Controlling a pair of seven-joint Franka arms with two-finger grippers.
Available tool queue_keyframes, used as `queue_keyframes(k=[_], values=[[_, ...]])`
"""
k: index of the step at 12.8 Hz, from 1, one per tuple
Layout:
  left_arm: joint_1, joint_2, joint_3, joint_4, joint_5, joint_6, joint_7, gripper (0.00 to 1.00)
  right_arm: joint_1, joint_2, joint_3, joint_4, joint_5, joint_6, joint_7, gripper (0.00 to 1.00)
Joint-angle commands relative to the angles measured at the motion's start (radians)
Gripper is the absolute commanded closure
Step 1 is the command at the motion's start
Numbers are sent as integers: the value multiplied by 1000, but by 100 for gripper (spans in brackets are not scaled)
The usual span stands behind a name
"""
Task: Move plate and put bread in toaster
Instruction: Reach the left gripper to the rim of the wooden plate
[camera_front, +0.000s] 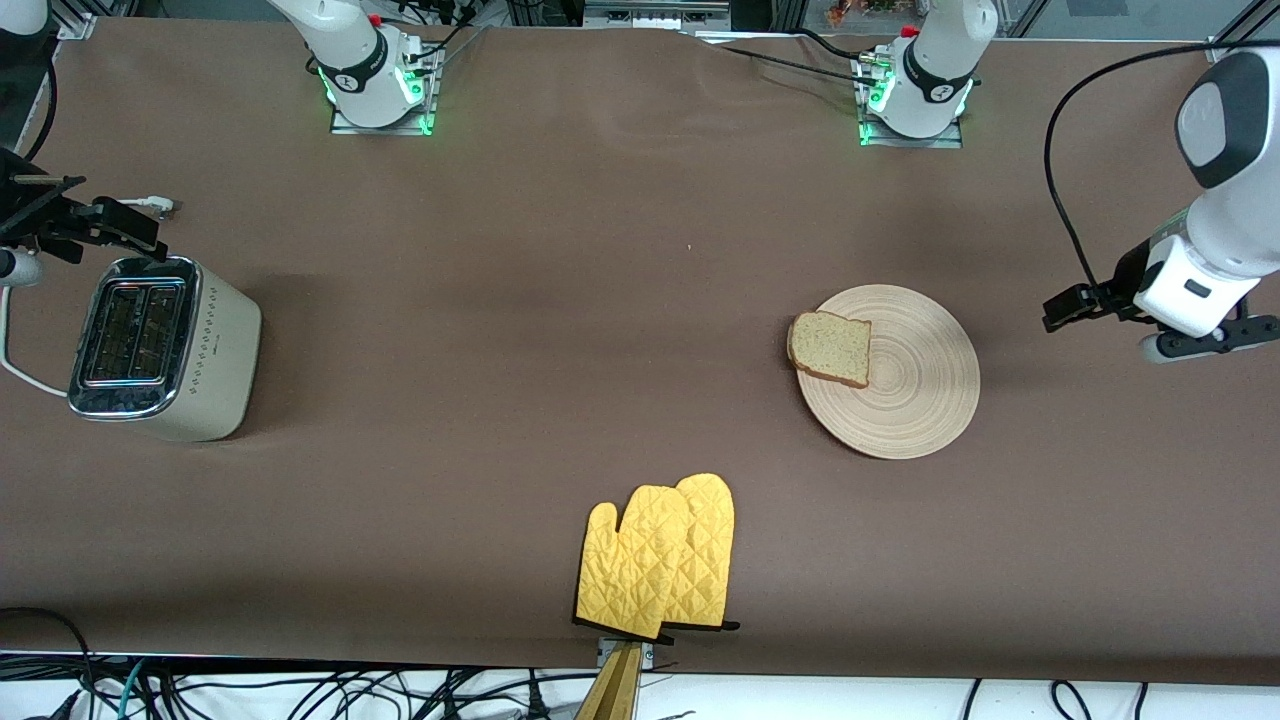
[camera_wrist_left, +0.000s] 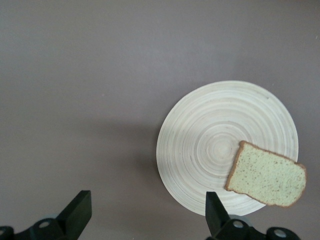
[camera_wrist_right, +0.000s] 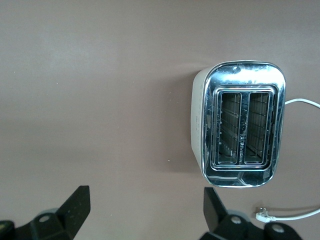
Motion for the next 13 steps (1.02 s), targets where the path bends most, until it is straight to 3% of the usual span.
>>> queue_keyframes(k=[1, 3, 7, 10, 13], values=[[118, 103, -4, -18, -197, 25, 293, 0, -2, 10, -3, 25, 15, -30, -17, 0], [176, 187, -1, -15, -233, 22, 553, 0, -3, 3, 0, 28, 13, -85, -14, 0], [296, 353, -1, -5, -439, -35, 905, 0, -1, 10, 0, 38, 13, -88, -11, 0], [365, 451, -2, 8, -553, -154, 944, 0, 1, 12, 0, 44, 13, -91, -13, 0], [362, 491, -8, 0, -587, -157, 995, 0, -1, 12, 0, 44, 13, -90, -14, 0]])
